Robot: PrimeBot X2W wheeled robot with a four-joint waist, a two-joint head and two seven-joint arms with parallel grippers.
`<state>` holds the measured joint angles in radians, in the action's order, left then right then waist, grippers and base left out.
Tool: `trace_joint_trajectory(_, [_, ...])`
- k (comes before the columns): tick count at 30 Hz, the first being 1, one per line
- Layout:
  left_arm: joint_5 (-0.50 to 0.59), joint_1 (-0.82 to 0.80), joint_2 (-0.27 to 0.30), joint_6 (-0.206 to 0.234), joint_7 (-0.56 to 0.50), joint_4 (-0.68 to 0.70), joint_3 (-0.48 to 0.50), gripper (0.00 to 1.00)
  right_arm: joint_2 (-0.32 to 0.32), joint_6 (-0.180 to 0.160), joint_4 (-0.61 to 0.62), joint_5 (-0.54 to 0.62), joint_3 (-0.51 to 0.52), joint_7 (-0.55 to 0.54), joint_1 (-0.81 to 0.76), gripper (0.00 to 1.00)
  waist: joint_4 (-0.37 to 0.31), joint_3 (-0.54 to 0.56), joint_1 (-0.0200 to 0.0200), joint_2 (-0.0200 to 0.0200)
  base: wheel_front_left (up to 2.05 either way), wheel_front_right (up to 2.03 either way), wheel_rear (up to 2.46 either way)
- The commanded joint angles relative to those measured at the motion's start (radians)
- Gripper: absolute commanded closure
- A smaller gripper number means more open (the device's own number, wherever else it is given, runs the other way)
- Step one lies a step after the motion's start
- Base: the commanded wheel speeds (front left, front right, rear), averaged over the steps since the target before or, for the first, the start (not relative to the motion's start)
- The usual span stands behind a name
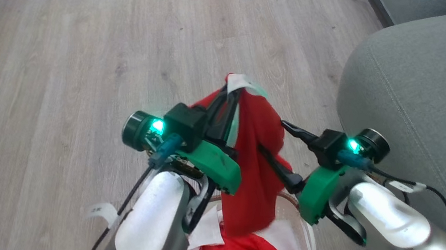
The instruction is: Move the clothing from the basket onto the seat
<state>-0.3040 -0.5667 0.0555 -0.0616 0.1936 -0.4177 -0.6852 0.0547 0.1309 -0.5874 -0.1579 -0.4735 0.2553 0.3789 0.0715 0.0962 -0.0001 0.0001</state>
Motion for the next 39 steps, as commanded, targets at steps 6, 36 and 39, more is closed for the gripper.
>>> trace_joint_trajectory(6, [-0.013,-0.059,0.001,0.003,-0.008,0.066,0.005,1.00,-0.005,0.000,-0.013,-0.038,-0.084,0.006,0.084,0.00,0.021,0.000,0.0001,-0.0001,0.00,0.00,0.00])
trace_joint_trajectory(36, [-0.074,0.128,0.067,0.055,0.055,0.007,0.035,0.00,0.039,0.000,0.022,0.008,0.075,0.006,0.169,1.00,-0.153,-0.031,0.0001,-0.0001,0.00,0.00,0.00])
trace_joint_trajectory(39, [-0.072,0.143,0.063,0.053,0.061,-0.007,0.031,0.00,0.059,0.000,0.038,0.019,0.101,0.006,0.177,1.00,-0.202,-0.038,0.0001,-0.0001,0.00,0.00,0.00])
